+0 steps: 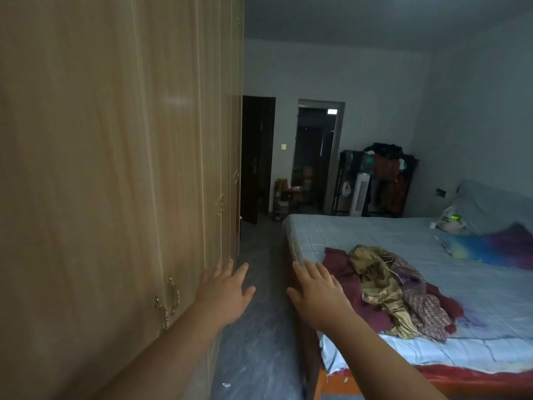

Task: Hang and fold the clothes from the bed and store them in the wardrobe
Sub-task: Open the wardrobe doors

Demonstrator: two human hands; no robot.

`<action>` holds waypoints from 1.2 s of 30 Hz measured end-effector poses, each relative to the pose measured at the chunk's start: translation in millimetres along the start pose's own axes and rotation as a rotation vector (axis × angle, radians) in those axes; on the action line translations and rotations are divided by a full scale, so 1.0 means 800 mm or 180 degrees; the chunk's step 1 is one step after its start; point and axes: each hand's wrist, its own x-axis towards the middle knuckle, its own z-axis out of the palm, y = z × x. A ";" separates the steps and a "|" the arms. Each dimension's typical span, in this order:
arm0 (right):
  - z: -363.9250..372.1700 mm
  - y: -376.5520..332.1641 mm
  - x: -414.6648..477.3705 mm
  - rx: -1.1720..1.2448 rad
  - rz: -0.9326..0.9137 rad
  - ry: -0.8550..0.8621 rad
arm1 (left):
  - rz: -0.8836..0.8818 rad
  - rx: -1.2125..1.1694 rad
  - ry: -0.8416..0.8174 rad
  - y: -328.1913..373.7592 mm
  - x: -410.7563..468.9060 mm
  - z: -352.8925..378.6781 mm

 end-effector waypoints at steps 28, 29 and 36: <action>0.139 0.168 0.444 0.0309 -0.0653 -0.0397 | -0.0838 0.0041 -0.0110 0.008 0.414 0.117; 0.147 0.165 0.461 0.0317 -0.0705 -0.0415 | -0.0885 0.0048 -0.0087 0.000 0.424 0.120; 0.190 0.102 0.567 0.0364 -0.1148 -0.0574 | -0.1173 0.0354 -0.0126 -0.072 0.477 0.129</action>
